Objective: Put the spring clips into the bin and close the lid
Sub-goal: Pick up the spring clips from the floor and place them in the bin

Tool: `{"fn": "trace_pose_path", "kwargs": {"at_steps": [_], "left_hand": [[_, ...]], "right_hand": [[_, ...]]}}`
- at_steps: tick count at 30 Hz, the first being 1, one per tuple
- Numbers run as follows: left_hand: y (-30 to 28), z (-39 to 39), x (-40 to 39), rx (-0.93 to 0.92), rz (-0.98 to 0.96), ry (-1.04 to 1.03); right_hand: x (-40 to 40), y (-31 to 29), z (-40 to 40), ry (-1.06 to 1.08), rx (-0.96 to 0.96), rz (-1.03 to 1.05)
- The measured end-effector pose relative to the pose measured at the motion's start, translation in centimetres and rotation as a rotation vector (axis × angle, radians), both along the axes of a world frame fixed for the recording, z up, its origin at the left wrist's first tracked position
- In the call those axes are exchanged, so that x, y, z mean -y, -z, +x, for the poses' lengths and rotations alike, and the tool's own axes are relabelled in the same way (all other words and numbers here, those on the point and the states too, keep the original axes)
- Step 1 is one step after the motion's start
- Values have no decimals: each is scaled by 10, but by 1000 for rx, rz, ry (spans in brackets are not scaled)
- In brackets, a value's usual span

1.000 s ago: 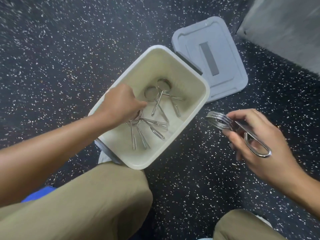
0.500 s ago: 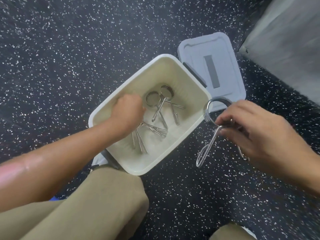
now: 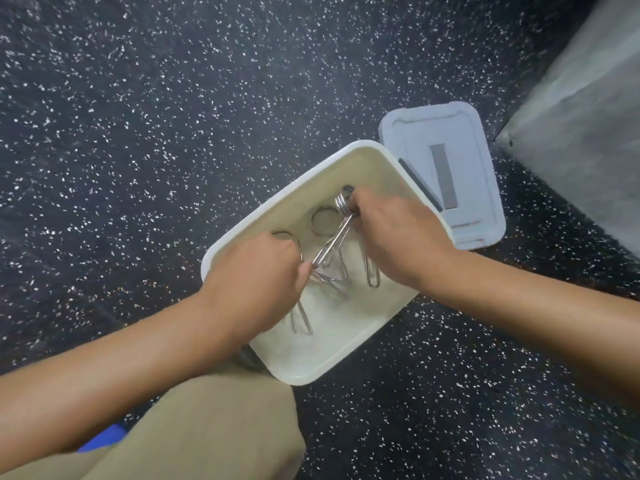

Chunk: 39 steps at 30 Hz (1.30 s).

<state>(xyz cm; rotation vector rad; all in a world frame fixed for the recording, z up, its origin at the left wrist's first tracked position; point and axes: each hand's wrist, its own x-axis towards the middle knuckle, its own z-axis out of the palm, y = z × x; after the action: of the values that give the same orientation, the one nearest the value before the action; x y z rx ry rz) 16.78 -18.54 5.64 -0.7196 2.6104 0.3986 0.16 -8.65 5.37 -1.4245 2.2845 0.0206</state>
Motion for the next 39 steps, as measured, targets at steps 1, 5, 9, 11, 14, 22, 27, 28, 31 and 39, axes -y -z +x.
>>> {"fn": "trace_pose_path", "kwargs": {"at_steps": [1,5,9,11,14,22,27,28,31,39], "left_hand": [[-4,6,2,5,6,-10],[-10,21,6,14,19,-38],[-17,26,6,-6,45,-59],[-19,28,6,-26,59,-68],[-18,28,9,-46,70,-66],[-16,29,12,-33,88,-66],[-17,29,9,-49,100,-74],[-17,28,8,-51,104,-76],[-16,26,6,-57,105,-72],[-13,24,9,-77,108,-68]], "right_hand": [[5,9,0,9,-22,26],[16,37,-6,47,-98,82],[22,55,-5,52,-131,107],[24,62,-3,62,-104,93],[31,66,-1,132,-80,80],[36,67,-3,181,-80,99],[18,74,-5,-121,-92,-144],[13,75,-5,-225,-100,-171],[2,80,-5,-424,-136,-167],[9,78,-24,-332,3,-130]]}}
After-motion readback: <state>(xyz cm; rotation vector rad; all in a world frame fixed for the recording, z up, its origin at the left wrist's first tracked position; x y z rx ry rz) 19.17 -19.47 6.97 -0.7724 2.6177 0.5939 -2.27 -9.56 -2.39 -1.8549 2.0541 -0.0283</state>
